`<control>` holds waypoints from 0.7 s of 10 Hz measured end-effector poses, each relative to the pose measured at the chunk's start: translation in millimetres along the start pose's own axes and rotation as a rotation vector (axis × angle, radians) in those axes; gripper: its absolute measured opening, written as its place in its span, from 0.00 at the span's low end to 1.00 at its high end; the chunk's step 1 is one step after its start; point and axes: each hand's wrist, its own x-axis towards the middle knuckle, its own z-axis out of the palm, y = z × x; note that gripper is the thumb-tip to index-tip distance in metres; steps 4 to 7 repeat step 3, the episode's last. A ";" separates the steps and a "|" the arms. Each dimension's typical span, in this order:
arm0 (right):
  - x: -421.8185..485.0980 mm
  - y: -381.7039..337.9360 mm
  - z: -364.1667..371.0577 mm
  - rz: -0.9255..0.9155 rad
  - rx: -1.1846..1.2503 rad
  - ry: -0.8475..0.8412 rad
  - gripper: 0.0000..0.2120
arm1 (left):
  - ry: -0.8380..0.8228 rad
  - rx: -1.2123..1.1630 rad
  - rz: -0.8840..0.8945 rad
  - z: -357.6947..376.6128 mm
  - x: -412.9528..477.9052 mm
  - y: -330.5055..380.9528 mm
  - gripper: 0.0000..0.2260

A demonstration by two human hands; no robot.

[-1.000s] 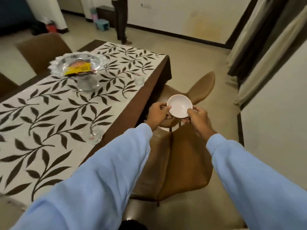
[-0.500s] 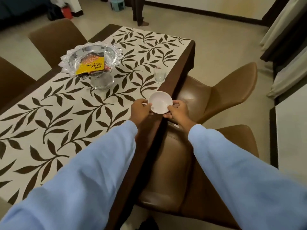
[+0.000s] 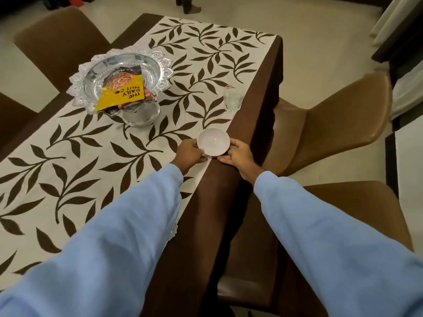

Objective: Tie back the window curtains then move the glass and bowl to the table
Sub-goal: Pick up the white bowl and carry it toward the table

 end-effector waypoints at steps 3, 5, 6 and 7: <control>-11.5 -7.7 14.8 0.054 0.088 -0.150 0.32 | 0.040 0.089 -0.006 -4.9 9.5 -7.9 0.12; -11.5 -7.7 14.8 0.054 0.088 -0.150 0.32 | 0.040 0.089 -0.006 -4.9 9.5 -7.9 0.12; -11.5 -7.7 14.8 0.054 0.088 -0.150 0.32 | 0.040 0.089 -0.006 -4.9 9.5 -7.9 0.12; -11.5 -7.7 14.8 0.054 0.088 -0.150 0.32 | 0.040 0.089 -0.006 -4.9 9.5 -7.9 0.12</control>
